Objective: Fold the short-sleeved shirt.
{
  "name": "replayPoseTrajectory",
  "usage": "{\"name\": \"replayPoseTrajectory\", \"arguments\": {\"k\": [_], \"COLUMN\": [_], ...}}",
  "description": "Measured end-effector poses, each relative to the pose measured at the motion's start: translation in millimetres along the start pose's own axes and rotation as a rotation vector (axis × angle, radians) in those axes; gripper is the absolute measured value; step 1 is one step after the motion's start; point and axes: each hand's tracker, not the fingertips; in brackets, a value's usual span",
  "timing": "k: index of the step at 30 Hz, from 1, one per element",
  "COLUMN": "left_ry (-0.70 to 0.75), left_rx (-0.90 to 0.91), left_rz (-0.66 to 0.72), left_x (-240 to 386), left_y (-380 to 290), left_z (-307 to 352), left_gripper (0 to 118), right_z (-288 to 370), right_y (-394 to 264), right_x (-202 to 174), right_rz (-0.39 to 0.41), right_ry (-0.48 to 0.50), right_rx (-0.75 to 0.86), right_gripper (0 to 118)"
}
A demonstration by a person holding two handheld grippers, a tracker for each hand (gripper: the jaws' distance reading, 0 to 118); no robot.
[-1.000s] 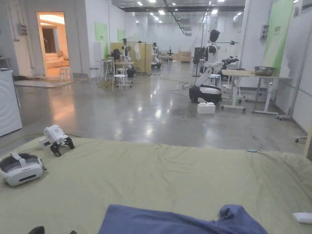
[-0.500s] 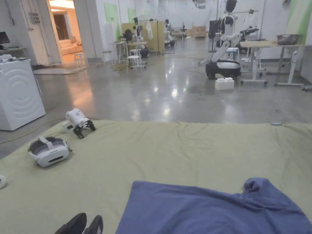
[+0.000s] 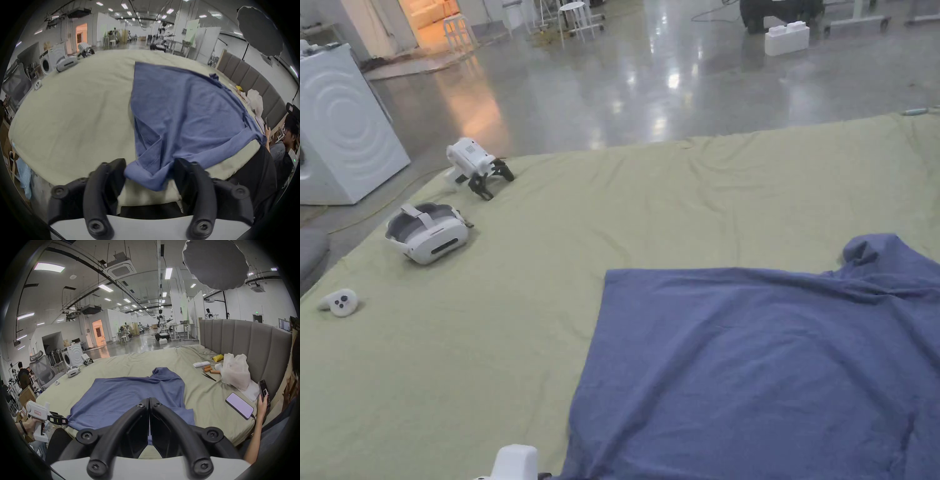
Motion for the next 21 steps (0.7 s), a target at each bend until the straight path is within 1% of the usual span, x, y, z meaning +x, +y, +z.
{"name": "replayPoseTrajectory", "arguments": {"k": [1, 2, 3, 4, 5, 6, 7, 8, 9, 10, 11, 12, 13, 14, 15, 16, 18, 19, 21], "left_ry": [-0.001, -0.014, -0.021, 0.000, 0.022, 0.023, 0.028, 0.033, 0.033, 0.034, 0.033, 0.035, 0.039, 0.043, 0.045, 0.069, 0.070, 0.071, 0.063], "left_rx": [-0.008, -0.014, -0.015, -0.048, -0.077, -0.096, -0.116, -0.122, -0.132, -0.136, -0.133, -0.132, -0.124, -0.120, -0.118, -0.112, -0.114, -0.114, -0.116], "left_rz": [0.005, 0.001, -0.020, -0.082, -0.118, -0.149, -0.164, -0.156, -0.149, -0.146, -0.149, -0.154, -0.161, -0.167, -0.166, -0.176, -0.179, -0.178, -0.173], "left_x": [2.8, 6.8, 11.5, 16.8, 22.6, 25.5, 27.5, 28.5, 29.1, 28.9, 28.7, 30.1, 30.9, 31.3, 30.9, 30.0, 31.1, 31.4, 41.5], "left_y": [-0.1, 0.7, 1.8, 3.5, 4.6, 6.6, 8.7, 10.7, 12.5, 13.6, 12.0, 9.9, 9.3, 8.7, 9.4, 10.5, 9.1, 9.0, 9.2], "left_z": [-0.7, -2.3, -3.8, -7.3, -10.5, -13.0, -16.0, -19.0, -22.6, -23.6, -21.9, -20.8, -20.0, -19.7, -19.8, -19.2, -18.8, -18.5, -13.7], "left_gripper": [21, 12, 10, 8, 7, 7, 7, 7, 7, 7, 7, 7, 7, 7, 7, 7, 7, 7, 7], "right_z": [-0.1, 0.1, 0.6, 0.5, -1.2, -6.4, -11.5, -22.1, -31.3, -41.4, -51.9, -63.8, -73.3, -83.0, -90.1, -96.4, -102.4, -103.5, -105.5], "right_y": [-2.5, -5.1, -7.6, -11.4, -15.5, -20.8, -16.6, -25.1, -36.8, -48.5, -59.3, -67.2, -74.5, -81.9, -87.3, -92.2, -91.5, -89.6, -86.7], "right_x": [4.4, 9.4, 12.2, 18.8, 25.8, 36.0, 33.4, 44.5, 54.1, 63.5, 73.3, 81.5, 87.1, 91.8, 95.0, 95.6, 95.9, 94.9, 91.1], "right_rz": [-0.007, -0.011, -0.006, -0.001, -0.005, -0.022, -0.040, -0.044, -0.042, -0.044, -0.066, -0.096, -0.118, -0.127, -0.119, -0.108, -0.137, -0.125, -0.099], "right_ry": [-0.014, -0.032, -0.053, -0.093, -0.130, -0.156, -0.161, -0.168, -0.173, -0.164, -0.157, -0.156, -0.161, -0.161, -0.149, -0.147, -0.107, -0.113, -0.109], "right_rx": [-0.010, -0.023, -0.034, -0.054, -0.075, -0.117, -0.189, -0.268, -0.283, -0.319, -0.362, -0.429, -0.456, -0.495, -0.556, -0.590, -0.642, -0.627, -0.634], "right_gripper": [0, 0, 0, 0, 4, 19, 48, 59, 68, 68, 81, 79, 79, 79, 78, 74, 62, 52, 26]}}
